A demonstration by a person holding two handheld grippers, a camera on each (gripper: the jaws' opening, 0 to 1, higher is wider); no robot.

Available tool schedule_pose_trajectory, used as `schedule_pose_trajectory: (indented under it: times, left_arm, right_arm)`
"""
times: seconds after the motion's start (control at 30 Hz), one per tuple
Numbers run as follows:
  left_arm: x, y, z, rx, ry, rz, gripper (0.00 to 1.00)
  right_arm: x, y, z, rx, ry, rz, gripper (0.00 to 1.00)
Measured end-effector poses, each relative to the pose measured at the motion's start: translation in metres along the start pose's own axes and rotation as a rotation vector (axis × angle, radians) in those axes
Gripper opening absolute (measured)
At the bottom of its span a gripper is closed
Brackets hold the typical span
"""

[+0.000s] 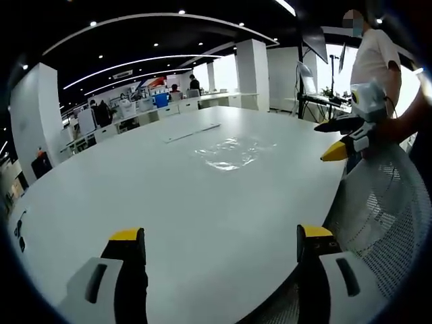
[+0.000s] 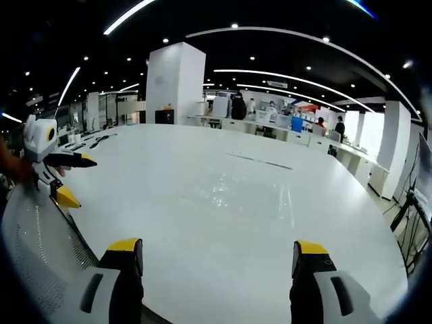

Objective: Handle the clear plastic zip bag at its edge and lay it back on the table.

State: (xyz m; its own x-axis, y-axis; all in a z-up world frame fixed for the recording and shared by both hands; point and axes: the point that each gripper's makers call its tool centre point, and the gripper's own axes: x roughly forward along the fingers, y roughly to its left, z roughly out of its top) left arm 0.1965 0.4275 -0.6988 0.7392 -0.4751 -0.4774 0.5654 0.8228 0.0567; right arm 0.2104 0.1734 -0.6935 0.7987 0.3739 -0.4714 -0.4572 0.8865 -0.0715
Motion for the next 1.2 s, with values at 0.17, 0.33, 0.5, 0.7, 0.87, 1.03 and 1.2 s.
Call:
schedule_pose_trajectory:
  times: [0.17, 0.33, 0.5, 0.7, 0.87, 1.03, 1.2]
  left_arm:
    - [0.0002, -0.0014, -0.0003, 0.001, 0.002, -0.006, 0.91]
    - [0.0011, -0.0043, -0.0017, 0.007, 0.012, -0.019, 0.91]
    - [0.001, -0.0032, -0.0007, 0.005, 0.006, -0.015, 0.91]
    - [0.0016, -0.0024, -0.0015, 0.004, 0.007, -0.013, 0.91]
    - [0.0027, 0.0006, -0.0028, 0.001, 0.002, -0.005, 0.92]
    - [0.0032, 0.0022, -0.003, -0.005, -0.003, -0.002, 0.93]
    - [0.0034, 0.0018, -0.0032, -0.01, 0.003, -0.003, 0.96]
  right_arm:
    - [-0.0001, -0.0015, -0.0001, 0.002, -0.001, -0.006, 0.91]
    - [-0.0002, -0.0007, 0.0002, 0.003, 0.001, -0.004, 0.91]
    - [0.0007, -0.0001, -0.0009, 0.003, 0.004, 0.003, 0.91]
    - [0.0018, 0.0014, -0.0027, 0.004, 0.011, 0.013, 0.92]
    - [0.0026, 0.0026, -0.0043, -0.001, 0.018, 0.022, 0.92]
    - [0.0026, 0.0021, -0.0028, 0.005, 0.013, 0.022, 0.93]
    - [0.0016, -0.0038, 0.0009, 0.008, -0.009, -0.002, 0.95]
